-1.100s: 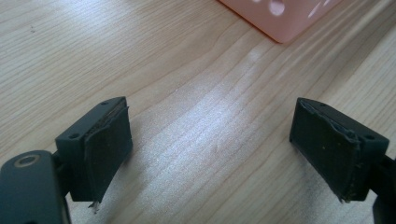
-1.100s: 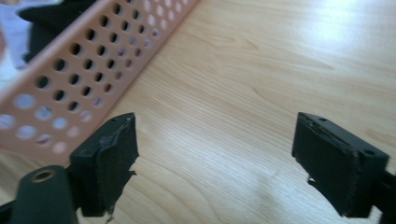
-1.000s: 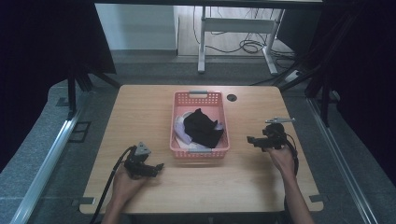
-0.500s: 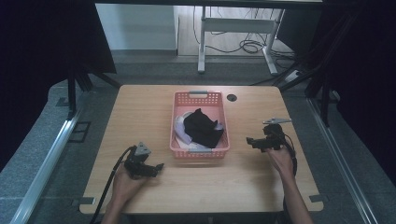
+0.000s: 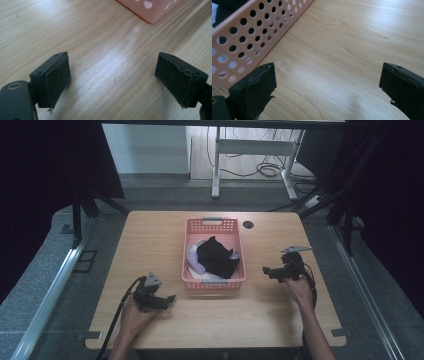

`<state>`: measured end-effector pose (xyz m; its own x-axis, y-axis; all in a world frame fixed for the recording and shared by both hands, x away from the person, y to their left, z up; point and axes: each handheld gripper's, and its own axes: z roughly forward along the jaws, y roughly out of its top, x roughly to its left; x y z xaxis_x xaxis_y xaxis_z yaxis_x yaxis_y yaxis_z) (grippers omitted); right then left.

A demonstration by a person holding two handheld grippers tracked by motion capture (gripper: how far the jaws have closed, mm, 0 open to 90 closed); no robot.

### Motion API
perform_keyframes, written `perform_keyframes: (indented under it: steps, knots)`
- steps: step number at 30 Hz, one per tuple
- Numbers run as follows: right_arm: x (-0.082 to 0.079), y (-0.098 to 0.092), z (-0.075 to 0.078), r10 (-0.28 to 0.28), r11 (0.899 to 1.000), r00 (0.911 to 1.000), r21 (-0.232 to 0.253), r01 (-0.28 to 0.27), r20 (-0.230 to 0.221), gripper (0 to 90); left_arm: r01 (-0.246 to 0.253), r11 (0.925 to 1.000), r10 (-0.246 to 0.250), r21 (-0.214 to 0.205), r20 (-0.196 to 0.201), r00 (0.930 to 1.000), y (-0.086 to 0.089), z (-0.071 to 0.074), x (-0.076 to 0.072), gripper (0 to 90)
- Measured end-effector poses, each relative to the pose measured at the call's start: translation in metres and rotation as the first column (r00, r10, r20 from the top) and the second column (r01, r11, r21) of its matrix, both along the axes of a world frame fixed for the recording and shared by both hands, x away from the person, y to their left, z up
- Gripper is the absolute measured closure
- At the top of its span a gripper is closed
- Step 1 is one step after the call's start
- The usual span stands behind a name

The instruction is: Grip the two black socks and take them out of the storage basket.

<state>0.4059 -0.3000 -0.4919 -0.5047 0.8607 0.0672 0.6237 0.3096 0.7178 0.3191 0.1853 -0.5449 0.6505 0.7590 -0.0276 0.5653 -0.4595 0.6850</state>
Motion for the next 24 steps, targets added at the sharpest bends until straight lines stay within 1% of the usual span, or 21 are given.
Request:
perform_keyframes:
  steps: [3,6,11,14,16,21,22,24]
  knots:
    - [0.000,0.002,0.002,0.009,1.000,0.9999,0.010,-0.009,0.009,0.0,0.000,1.0000,0.000,0.000,0.000,1.0000,0.000,0.000,0.000,12.7]
    - [0.000,0.003,0.006,0.006,1.000,0.9999,0.019,-0.007,0.010,0.0,0.000,1.0000,0.000,0.000,0.000,1.0000,0.000,0.000,0.000,12.7]
    - [0.000,0.006,0.010,0.003,1.000,0.9999,0.018,-0.003,0.015,0.0,0.000,1.0000,0.000,0.001,-0.001,1.0000,0.000,0.000,0.000,12.7]
    - [0.000,0.007,0.011,0.005,1.000,1.0000,0.031,-0.006,0.008,0.0,0.000,1.0000,0.000,0.001,-0.001,1.0000,0.000,0.000,0.000,12.7]
    - [0.000,0.010,0.015,0.007,0.999,0.9999,0.044,-0.007,0.011,0.0,0.000,1.0000,0.000,0.001,-0.001,1.0000,0.000,0.000,0.000,12.7]
    - [-0.002,0.015,0.021,0.011,0.999,0.9997,0.045,-0.012,0.022,0.0,0.001,1.0000,-0.001,0.001,-0.001,1.0000,0.000,0.000,0.000,12.7]
    - [-0.002,0.016,0.022,0.014,0.999,0.9995,0.039,-0.015,0.030,0.0,0.000,1.0000,0.000,0.001,-0.001,1.0000,0.000,0.000,0.000,12.7]
    - [-0.002,0.019,0.024,0.024,0.999,0.9992,0.026,-0.025,0.032,0.0,0.000,1.0000,0.000,0.000,-0.001,1.0000,0.000,0.000,0.000,12.7]
